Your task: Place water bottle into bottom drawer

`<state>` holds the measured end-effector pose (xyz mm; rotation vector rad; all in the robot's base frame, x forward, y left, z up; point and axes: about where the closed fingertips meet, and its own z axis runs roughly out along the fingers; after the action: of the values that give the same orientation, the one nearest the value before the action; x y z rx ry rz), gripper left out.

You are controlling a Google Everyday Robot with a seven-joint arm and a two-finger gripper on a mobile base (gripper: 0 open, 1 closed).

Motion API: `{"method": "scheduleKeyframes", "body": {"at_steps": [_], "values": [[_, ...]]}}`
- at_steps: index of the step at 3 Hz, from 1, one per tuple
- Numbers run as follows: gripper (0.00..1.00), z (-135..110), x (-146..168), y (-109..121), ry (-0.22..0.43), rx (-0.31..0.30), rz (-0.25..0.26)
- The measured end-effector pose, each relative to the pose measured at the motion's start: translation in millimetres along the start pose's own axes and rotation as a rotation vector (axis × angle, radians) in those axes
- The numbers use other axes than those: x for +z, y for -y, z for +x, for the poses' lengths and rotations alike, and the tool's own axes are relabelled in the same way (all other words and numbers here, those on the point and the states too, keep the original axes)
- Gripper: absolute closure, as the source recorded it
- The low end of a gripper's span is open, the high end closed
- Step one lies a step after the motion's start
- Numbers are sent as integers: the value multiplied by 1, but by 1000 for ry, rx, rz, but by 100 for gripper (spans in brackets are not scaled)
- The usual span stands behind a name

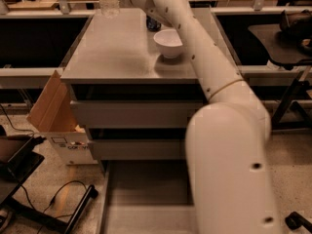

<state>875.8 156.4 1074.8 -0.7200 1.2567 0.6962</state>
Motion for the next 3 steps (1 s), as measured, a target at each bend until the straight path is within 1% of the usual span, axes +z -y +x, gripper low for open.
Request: {"method": "scheduleKeyframes", "body": {"at_steps": [1,2,3], "values": [[100,-109,-72,6,134,-110,124],[100,-206,-138,-28,242,-144,221],[100,-205,-167,-75,230,-105,207]]}}
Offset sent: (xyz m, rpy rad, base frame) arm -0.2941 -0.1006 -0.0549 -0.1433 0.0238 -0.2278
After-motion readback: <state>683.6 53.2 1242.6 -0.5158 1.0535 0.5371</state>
